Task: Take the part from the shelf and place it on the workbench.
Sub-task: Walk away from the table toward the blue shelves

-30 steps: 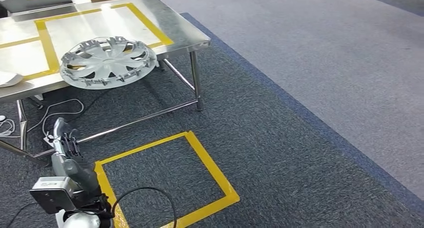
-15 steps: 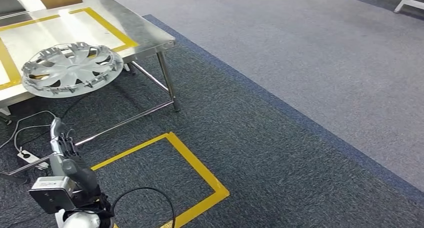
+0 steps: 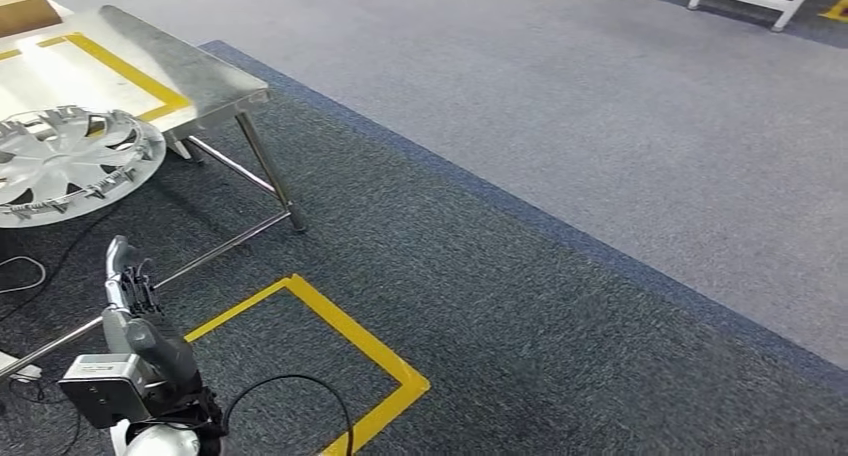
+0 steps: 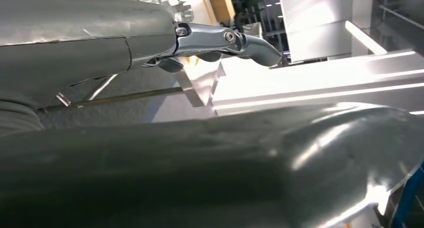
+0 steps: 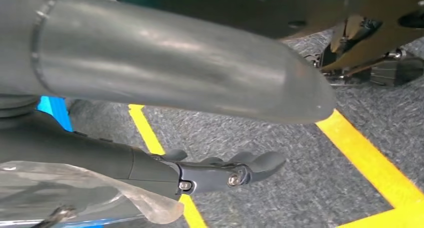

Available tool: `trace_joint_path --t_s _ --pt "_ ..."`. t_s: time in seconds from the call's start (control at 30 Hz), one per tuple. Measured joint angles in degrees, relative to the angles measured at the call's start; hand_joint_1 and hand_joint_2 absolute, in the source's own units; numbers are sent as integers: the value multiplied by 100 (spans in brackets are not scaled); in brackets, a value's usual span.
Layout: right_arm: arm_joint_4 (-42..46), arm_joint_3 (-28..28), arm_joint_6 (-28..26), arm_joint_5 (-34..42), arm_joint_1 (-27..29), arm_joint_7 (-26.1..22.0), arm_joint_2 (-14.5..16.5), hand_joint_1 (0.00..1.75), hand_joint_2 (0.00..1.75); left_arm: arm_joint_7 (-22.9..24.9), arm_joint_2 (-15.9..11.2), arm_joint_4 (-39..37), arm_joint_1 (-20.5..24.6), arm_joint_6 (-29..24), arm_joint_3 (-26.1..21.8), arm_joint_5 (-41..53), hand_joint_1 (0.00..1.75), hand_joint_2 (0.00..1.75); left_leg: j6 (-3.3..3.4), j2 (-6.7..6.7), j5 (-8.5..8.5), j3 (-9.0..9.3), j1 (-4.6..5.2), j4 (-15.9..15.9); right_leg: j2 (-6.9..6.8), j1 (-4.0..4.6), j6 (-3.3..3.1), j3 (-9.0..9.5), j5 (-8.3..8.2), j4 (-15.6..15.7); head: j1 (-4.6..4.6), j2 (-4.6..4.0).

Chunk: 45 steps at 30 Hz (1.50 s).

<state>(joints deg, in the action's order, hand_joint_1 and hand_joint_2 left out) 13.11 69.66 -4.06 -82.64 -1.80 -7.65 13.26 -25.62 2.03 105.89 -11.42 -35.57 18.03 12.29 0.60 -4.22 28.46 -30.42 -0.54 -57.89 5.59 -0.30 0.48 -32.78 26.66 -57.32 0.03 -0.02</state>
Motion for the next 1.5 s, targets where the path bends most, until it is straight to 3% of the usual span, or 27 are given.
trace_joint_path --t_s 0.07,0.13,0.2,0.23,0.27,0.3,0.33,0.4,0.47,0.57,0.63,0.7,0.77,0.8,0.83,0.87,0.9,0.93,1.0,1.07,1.13,1.23,1.3,1.33,1.37,1.43,1.5 --pt "0 -1 3 -6 14 8 1 0 0 5 0 -3 6 1 0 2 0 0 24 91 -28 -2 11 50 66 -27 80 -61 -20 -2 1 0" --pt "0 -1 7 -11 25 13 1 0 0 6 5 -5 14 1 -1 3 0 0 72 221 -68 26 -6 120 -116 -20 135 -176 102 -182 20 0" --pt "0 -1 8 -16 13 16 1 0 0 10 9 -11 6 1 -4 3 0 0 100 369 -84 32 -9 148 -404 -16 178 -495 448 -826 39 0" --pt "0 -1 9 -17 7 17 1 0 0 13 9 -16 0 1 -5 3 0 0 104 447 -83 25 -5 147 -475 -23 201 -693 627 -1234 44 0" --pt "0 -1 9 -17 7 17 1 0 0 17 9 -25 -4 1 -7 3 0 0 104 525 -81 22 -2 146 -509 -32 220 -839 730 -1544 44 0" --pt "0 -1 10 -17 11 18 1 0 0 21 9 -34 -5 1 -7 3 0 0 102 597 -77 22 -1 145 -529 -41 235 -884 725 -1654 45 0" --pt "0 0 10 -17 18 18 0 0 0 23 9 -42 -4 1 -7 3 0 0 95 661 -72 27 -2 143 -553 -48 244 -798 608 -1511 46 0" --pt "0 1 10 -16 22 19 -1 0 0 26 9 -55 -2 1 -7 3 0 0 61 769 -49 50 -2 139 -713 -50 244 -348 264 -698 47 0" --pt "0 0 10 -15 7 17 -2 0 0 27 8 -60 0 -1 -9 3 0 0 2 856 -17 66 25 116 -849 -30 181 9 94 -75 40 0" --pt "0 -1 11 -17 12 17 -2 0 0 40 8 -64 5 -4 -13 0 0 0 -82 941 4 84 37 108 -770 -4 52 57 78 14 34 0" --pt "0 1 13 -15 18 19 -2 0 0 64 8 -69 3 -10 -17 -6 0 0 -141 789 149 32 11 -56 -680 -12 -24 55 55 31 25 0" --pt "0 2 13 -12 6 19 -2 0 0 117 7 -85 -24 -25 -35 -26 0 0 -167 555 506 -227 -4 -667 -580 -12 -81 52 40 41 6 0" --pt "0 2 15 -9 0 22 -2 0 0 216 7 -146 -75 -40 -70 -65 0 0 -157 482 806 -581 -3 -1425 -460 11 -111 46 36 40 2 0" --pt "0 2 16 -6 4 24 -2 0 0 272 8 -199 -107 -45 -103 -89 0 44 -143 474 807 -670 -1 -1593 -393 24 -118 47 34 39 3 0" --pt "0 4 17 -2 9 26 -2 0 0 324 12 -266 -141 -48 -151 -114 0 87 -121 464 690 -655 2 -1529 -322 35 -121 54 33 37 3 0" --pt "0 10 17 2 13 27 -2 0 0 364 20 -337 -178 -45 -214 -144 0 131 -91 433 479 -538 7 -1246 -250 42 -121 64 33 36 3 0" --pt "0 18 17 4 15 28 -1 0 0 395 35 -415 -215 -29 -292 -171 0 131 -56 346 243 -368 12 -845 -184 44 -120 72 33 34 3 0" --pt "0 26 20 6 11 28 0 0 0 420 60 -509 -253 9 -386 -204 0 87 -21 224 73 -209 13 -465 -125 53 -111 70 34 22 5 0" --pt "0 40 31 2 3 28 2 0 0 452 145 -768 -321 175 -643 -267 0 0 9 44 -36 -33 24 -24 -20 40 -65 24 24 2 7 0" --pt "0 51 49 -11 11 27 3 0 0 444 286 -1160 -353 388 -1036 -271 0 0 23 80 -19 -7 39 62 79 11 11 -33 -3 10 7 0" --pt "0 67 60 -26 25 15 3 0 0 395 449 -1614 -334 601 -1518 -200 0 0 68 203 -63 27 27 138 -48 11 59 -118 64 -88 15 0" --pt "0 85 59 -45 7 -4 3 0 0 302 659 -2416 -240 852 -2306 54 0 0 107 425 -89 54 22 201 -439 22 108 -585 534 -984 39 0" --pt "0 103 56 -49 3 -7 3 0 0 205 761 -3131 -104 870 -2868 360 0 0 108 577 -78 54 25 199 -512 5 150 -865 712 -1553 40 0" --pt "0 116 54 -47 8 -7 2 0 0 134 801 -3526 -20 845 -3146 530 0 0 101 645 -69 59 23 198 -533 -7 168 -856 651 -1551 41 0" --pt "0 128 52 -45 15 -6 -1 0 0 52 829 -3914 67 814 -3399 679 0 0 88 702 -59 68 19 196 -568 -19 182 -715 494 -1302 41 0" --pt "0 142 47 -43 14 3 -8 0 0 -88 860 -4659 229 714 -3841 987 0 0 38 799 -26 91 21 181 -733 -24 187 -251 176 -479 43 0" --pt "0 151 46 -39 2 15 -10 0 0 -176 866 -5363 392 592 -4184 1294 0 0 -24 863 8 108 40 159 -832 -6 135 38 74 0 37 0"
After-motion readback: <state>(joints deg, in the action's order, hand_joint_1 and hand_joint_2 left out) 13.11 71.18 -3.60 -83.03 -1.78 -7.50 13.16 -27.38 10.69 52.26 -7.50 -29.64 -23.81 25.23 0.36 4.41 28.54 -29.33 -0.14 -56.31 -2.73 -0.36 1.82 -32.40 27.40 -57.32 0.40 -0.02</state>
